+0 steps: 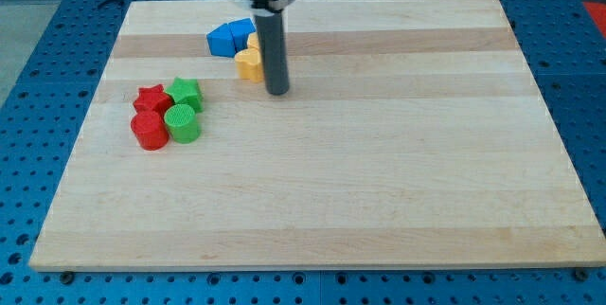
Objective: Move the yellow heart below the blue triangle
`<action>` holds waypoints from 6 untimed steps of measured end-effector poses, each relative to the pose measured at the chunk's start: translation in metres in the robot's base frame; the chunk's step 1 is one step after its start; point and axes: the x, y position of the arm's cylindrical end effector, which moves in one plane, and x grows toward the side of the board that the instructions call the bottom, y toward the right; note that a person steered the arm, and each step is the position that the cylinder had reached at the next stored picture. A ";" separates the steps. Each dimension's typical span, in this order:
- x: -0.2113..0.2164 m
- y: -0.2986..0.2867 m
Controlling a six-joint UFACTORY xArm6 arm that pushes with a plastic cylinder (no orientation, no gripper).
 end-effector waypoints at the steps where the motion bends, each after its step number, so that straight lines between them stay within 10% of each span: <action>1: -0.008 -0.001; 6: -0.015 -0.085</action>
